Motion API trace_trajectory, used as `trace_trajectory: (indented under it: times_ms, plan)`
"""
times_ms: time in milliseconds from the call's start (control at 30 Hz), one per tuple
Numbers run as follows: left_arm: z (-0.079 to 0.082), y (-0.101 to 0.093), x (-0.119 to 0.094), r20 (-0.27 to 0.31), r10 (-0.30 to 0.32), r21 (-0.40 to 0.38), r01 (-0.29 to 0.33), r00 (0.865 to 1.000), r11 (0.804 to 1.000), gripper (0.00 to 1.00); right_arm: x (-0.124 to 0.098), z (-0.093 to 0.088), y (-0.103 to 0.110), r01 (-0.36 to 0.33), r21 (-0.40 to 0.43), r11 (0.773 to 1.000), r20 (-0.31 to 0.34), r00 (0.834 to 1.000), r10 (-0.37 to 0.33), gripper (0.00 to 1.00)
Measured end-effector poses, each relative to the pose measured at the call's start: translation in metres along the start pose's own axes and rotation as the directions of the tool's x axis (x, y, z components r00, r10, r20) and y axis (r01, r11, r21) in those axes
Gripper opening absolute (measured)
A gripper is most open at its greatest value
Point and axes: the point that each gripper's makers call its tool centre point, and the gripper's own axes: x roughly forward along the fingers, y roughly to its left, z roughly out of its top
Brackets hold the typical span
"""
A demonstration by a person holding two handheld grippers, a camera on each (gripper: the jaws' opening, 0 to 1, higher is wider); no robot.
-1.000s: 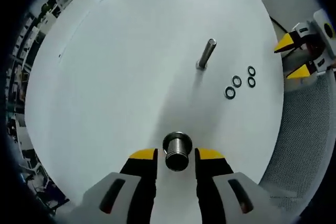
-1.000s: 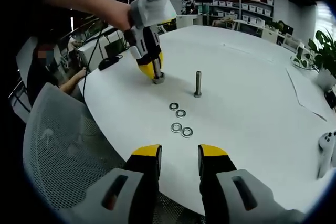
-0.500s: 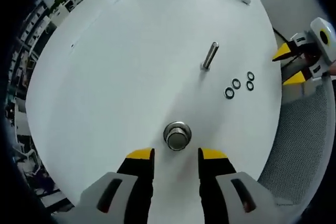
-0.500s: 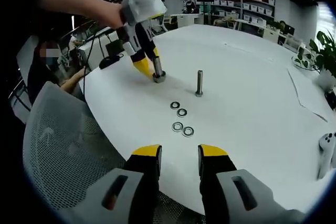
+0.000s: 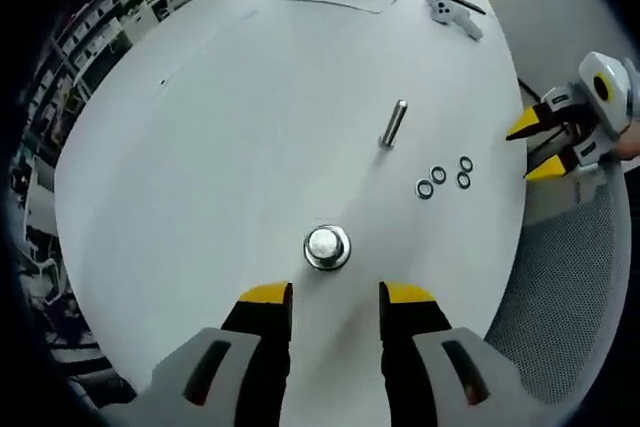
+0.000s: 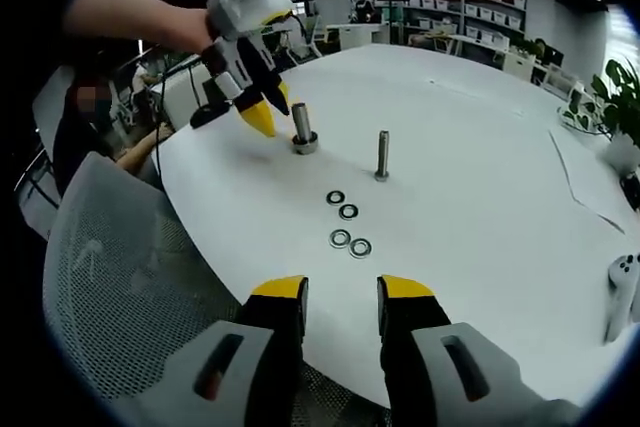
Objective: Place the washer onto the threaded stud by aligning its center hole with the stud, sliding it down to the base, and recovering from edge contact or off-axis alignment until the washer reaches the visible bottom stop.
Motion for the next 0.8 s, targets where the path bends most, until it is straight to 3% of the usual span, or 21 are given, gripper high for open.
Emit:
trace_trajectory:
  times_ms: [200,467,700,800]
  plan:
    - [-0.008,-0.005,-0.009,0.054,0.004,-0.070,0.000,0.999,0.998,0.33,0.000,-0.001,0.001,-0.003,-0.002,1.000,-0.007,1.000,0.003,0.30]
    - [-0.025,-0.011,-0.013,0.089,0.021,-0.089,-0.013,0.996,0.996,0.33,0.001,-0.003,0.003,-0.011,-0.011,1.000,-0.018,1.000,0.010,0.30]
    - [-0.026,-0.015,-0.023,0.195,0.062,-0.138,-0.035,0.979,0.990,0.33,0.002,-0.005,0.002,-0.009,-0.011,1.000,-0.025,1.000,0.009,0.30]
    - [-0.031,-0.016,-0.024,0.216,0.066,-0.176,-0.027,0.974,0.984,0.33,0.002,-0.005,0.003,-0.011,-0.013,1.000,-0.030,1.000,0.010,0.30]
